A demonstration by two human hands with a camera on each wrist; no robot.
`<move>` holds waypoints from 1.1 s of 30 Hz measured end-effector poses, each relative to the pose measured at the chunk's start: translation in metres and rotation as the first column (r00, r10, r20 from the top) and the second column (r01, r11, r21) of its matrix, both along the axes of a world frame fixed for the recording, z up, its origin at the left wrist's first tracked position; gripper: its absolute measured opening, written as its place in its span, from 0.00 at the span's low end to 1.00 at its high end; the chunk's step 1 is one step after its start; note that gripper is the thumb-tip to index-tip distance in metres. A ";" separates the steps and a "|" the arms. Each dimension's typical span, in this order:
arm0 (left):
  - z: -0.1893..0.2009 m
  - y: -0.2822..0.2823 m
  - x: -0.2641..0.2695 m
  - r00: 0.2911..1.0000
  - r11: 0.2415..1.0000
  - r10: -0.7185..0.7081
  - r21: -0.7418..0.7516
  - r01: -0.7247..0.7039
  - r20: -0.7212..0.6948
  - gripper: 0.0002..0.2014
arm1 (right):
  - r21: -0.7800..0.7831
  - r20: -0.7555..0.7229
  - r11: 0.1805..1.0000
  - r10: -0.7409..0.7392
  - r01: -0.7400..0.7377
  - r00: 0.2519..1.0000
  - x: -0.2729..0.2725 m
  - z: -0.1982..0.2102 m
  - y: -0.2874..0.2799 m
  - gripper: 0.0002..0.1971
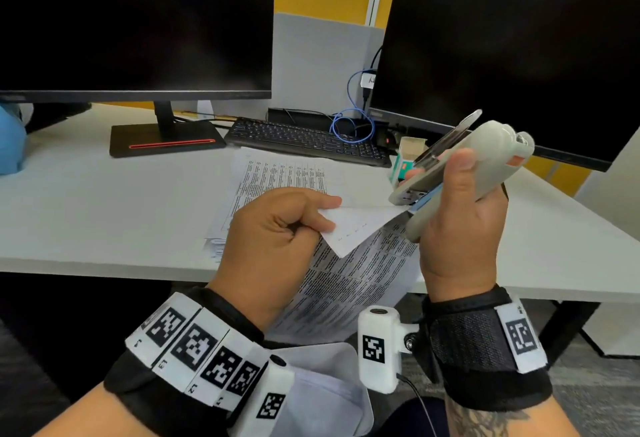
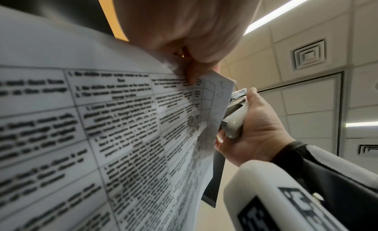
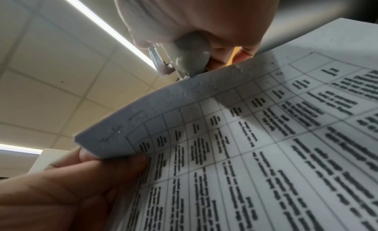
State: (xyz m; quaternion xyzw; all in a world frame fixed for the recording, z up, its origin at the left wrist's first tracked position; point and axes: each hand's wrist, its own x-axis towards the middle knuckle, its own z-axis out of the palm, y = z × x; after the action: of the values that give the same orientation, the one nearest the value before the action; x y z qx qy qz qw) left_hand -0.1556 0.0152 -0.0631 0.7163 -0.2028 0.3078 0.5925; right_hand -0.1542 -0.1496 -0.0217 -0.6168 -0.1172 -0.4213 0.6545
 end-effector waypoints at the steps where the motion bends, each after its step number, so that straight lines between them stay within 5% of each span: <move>1: 0.002 0.000 -0.001 1.000 1.000 -0.011 -0.012 0.010 -0.020 0.20 | 0.005 0.003 1.000 0.006 -0.006 1.000 0.000 0.000 0.000 0.11; 5: 0.013 -0.004 -0.004 0.987 0.997 -0.073 -0.026 0.070 -0.144 0.22 | 0.015 -0.016 0.998 0.057 -0.057 0.998 0.001 0.002 0.005 0.11; 10: 0.016 -0.012 -0.006 0.961 0.992 -0.126 -0.027 0.123 -0.246 0.31 | 0.018 -0.164 0.993 0.117 -0.115 0.980 0.007 0.010 0.020 0.27; 15: 0.019 -0.016 -0.009 0.950 0.985 -0.172 -0.064 0.161 -0.259 0.28 | 0.004 -0.186 0.995 0.101 -0.102 0.977 0.006 0.017 0.029 0.18; 33: 0.017 -0.025 -0.008 0.940 0.980 -0.201 -0.047 0.196 -0.275 0.20 | -0.073 -0.149 0.996 0.036 -0.047 0.988 0.007 0.024 0.029 0.17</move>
State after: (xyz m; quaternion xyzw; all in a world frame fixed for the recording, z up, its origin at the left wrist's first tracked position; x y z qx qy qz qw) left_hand -0.1640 -0.0095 -0.0458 0.7226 -0.1858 0.1449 0.6499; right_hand -0.1470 -0.1203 0.0027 -0.6684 -0.0972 -0.3559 0.6459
